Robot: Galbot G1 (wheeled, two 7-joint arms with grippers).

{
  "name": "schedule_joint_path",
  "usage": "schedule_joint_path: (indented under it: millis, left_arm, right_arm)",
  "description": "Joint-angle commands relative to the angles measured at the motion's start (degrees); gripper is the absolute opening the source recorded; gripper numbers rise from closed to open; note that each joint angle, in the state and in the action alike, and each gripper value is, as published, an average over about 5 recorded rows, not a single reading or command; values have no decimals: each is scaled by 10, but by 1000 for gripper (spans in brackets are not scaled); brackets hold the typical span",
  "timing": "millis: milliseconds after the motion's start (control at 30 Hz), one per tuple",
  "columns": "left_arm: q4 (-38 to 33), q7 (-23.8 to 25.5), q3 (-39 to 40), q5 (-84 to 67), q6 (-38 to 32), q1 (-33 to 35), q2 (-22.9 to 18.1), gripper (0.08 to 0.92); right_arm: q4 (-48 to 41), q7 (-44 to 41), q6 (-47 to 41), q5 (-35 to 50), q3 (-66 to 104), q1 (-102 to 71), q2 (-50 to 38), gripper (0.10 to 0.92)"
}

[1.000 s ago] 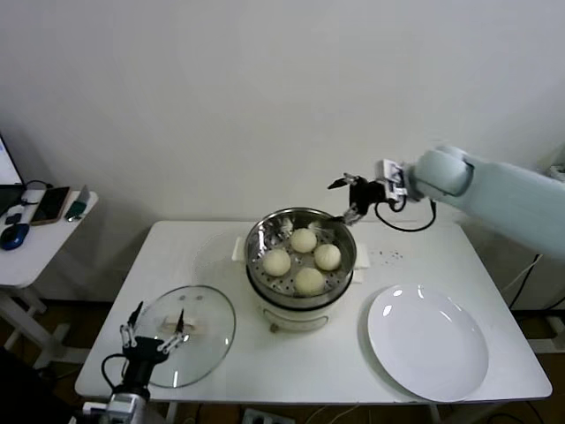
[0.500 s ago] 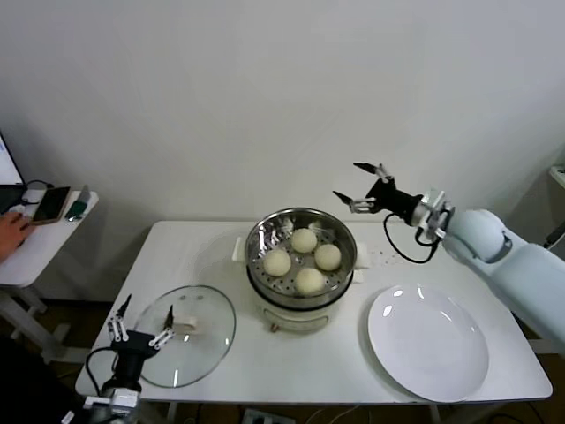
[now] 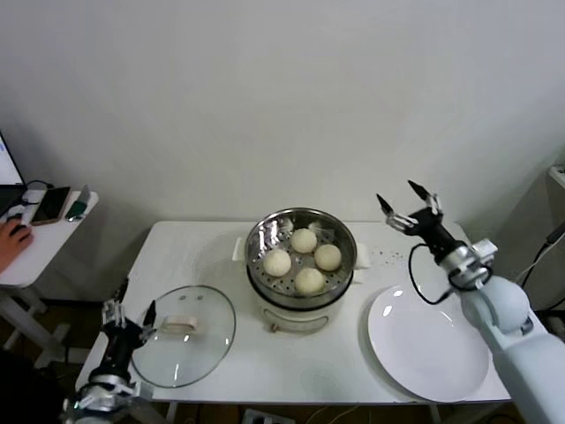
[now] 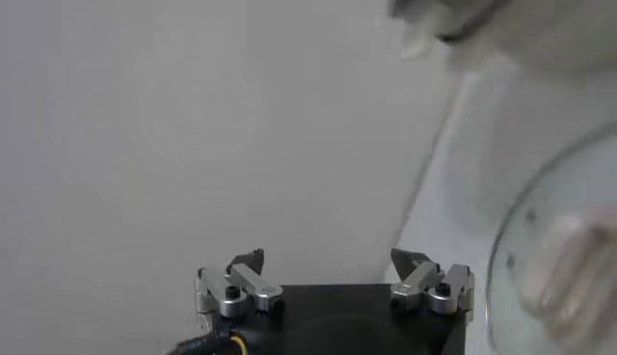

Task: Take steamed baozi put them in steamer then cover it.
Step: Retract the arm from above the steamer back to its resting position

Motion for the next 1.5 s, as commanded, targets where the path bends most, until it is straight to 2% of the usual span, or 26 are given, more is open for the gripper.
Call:
schedule_joint_path:
  millis: [33, 233, 533, 800, 1267, 1500]
  left_arm:
    - [-6, 58, 40, 254, 51, 15, 33, 823]
    - [3, 21, 86, 272, 54, 48, 7, 823]
    - [78, -38, 146, 281, 68, 11, -10, 823]
    - [153, -37, 147, 288, 66, -48, -14, 823]
    - [226, -43, 131, 285, 54, -128, -12, 823]
    - [245, -47, 125, 281, 40, -140, -12, 823]
  right_arm:
    - [41, 13, -9, -28, 188, -239, 126, 823]
    - [37, 10, -18, -43, 210, -260, 133, 823]
    - [35, 16, -23, -55, 205, -260, 128, 823]
    - [41, 19, -29, -63, 203, -261, 106, 823]
    - [37, 18, -27, -73, 208, -263, 104, 823]
    - [36, 17, -25, -81, 208, -263, 105, 823]
